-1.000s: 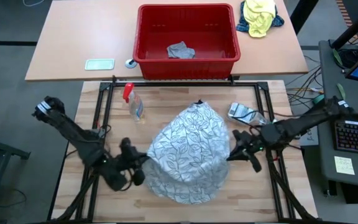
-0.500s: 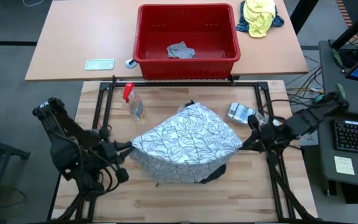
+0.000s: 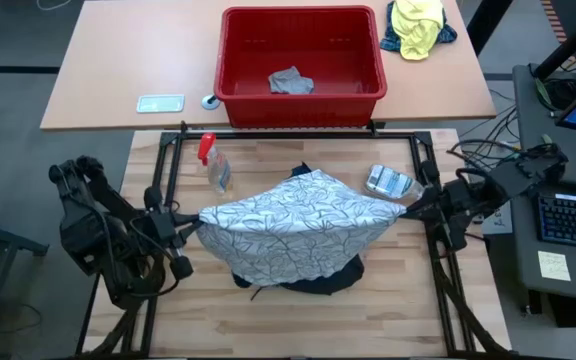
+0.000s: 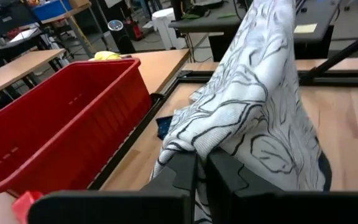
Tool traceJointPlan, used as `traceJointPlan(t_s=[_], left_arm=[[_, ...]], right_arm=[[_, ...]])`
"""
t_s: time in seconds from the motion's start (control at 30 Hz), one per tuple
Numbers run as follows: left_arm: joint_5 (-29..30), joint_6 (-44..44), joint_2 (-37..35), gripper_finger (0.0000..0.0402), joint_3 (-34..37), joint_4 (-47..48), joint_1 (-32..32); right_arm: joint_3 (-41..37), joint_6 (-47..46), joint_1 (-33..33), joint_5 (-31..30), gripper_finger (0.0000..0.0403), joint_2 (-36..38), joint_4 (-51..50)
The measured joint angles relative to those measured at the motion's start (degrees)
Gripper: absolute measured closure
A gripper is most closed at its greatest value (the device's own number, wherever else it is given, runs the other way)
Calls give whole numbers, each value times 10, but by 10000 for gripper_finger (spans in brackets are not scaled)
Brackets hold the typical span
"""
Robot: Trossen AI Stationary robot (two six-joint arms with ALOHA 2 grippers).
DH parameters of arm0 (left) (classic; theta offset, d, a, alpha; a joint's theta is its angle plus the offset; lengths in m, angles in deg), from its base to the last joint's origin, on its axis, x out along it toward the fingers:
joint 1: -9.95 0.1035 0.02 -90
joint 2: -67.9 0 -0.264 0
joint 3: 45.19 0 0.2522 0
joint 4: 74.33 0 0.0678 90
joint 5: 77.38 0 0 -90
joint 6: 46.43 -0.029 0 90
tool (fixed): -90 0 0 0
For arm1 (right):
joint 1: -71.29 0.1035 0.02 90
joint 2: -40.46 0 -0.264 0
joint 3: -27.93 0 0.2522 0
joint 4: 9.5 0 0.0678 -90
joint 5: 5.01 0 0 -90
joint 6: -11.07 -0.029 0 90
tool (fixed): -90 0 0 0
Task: Fold Laundry from Bin
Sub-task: Fold the white floral shirt
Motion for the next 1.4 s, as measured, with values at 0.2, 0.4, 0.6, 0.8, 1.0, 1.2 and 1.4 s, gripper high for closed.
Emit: traceJointPlan(t_s=[0.2, 0.4, 0.6, 0.8, 1.0, 1.2, 1.4], left_arm=[[-1, -19, -3, 402, -3, 25, 0], [93, -32, -5, 402, -3, 36, 5], [188, -75, -13, 401, -10, 36, 6], [195, -105, -19, 401, -33, 35, 38], [98, -91, -18, 401, -29, 35, 57], [-41, -10, -6, 401, 18, 30, 58], [-166, -10, 22, 401, 119, -49, 58]], right_arm=[[27, 14, 0, -31, 394, -1, -7], [47, 30, 0, -156, 394, -5, 0], [79, 80, 0, -172, 394, -13, 36], [112, 142, 0, -279, 394, -29, 49], [111, 101, 0, -299, 394, -33, -4], [107, -73, 0, -252, 394, -40, -227], [52, -199, 0, -94, 394, -62, -312]])
